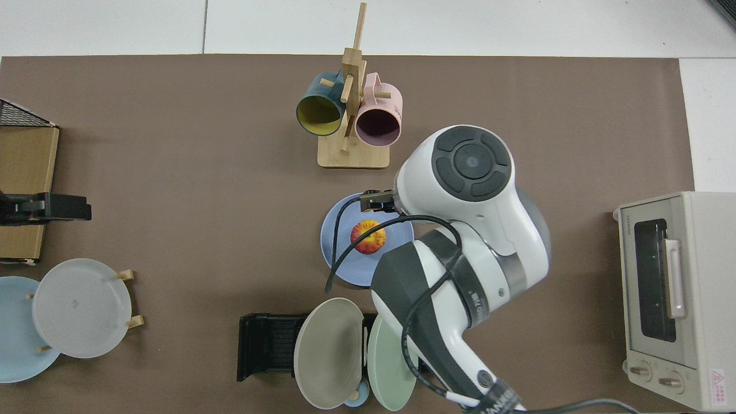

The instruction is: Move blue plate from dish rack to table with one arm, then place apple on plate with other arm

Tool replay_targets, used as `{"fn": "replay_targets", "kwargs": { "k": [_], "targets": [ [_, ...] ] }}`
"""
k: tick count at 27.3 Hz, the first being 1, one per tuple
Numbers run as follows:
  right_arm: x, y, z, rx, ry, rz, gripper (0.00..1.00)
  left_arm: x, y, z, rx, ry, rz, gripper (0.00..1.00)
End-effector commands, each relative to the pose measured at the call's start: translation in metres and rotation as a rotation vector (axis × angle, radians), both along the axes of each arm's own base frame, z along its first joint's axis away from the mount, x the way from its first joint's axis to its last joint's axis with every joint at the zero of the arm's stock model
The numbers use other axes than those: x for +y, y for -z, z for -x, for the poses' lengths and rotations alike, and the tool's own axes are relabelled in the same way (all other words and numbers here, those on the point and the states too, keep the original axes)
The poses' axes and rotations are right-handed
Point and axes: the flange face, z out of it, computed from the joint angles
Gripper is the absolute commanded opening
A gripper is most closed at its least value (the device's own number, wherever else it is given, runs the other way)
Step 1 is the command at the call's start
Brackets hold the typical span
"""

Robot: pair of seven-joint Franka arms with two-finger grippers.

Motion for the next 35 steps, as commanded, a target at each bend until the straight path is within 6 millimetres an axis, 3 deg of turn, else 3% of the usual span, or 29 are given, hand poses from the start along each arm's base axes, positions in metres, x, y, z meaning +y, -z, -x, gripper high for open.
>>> {"fn": "replay_targets", "kwargs": {
  "k": [1, 8, 13, 19, 23, 30, 35],
  "targets": [
    [-0.045, -0.046, -0.001, -0.035, -0.027, -0.003, 1.00, 0.001, -0.002, 0.002, 0.008, 0.008, -0.022, 1.00],
    [-0.153, -0.073, -0.025, -0.059, -0.090, 0.017, 1.00, 0.001, -0.002, 0.001, 0.008, 0.008, -0.022, 1.00],
    [-0.233, -0.086, -0.031, -0.056, -0.104, 0.014, 1.00, 0.001, -0.002, 0.001, 0.008, 0.008, -0.022, 1.00],
    [-0.297, -0.096, -0.027, -0.054, -0.127, 0.023, 1.00, 0.001, -0.002, 0.001, 0.008, 0.008, -0.022, 1.00],
    [-0.324, -0.098, -0.025, -0.055, -0.144, 0.026, 1.00, 0.001, -0.002, 0.002, 0.006, 0.008, -0.022, 1.00],
    [-0.325, -0.105, -0.018, -0.044, -0.130, 0.020, 1.00, 0.001, -0.002, 0.002, 0.006, 0.008, -0.022, 1.00],
    [-0.339, -0.108, -0.013, -0.027, -0.096, 0.021, 1.00, 0.001, -0.002, 0.001, 0.008, 0.008, -0.022, 1.00]
  ]
}}
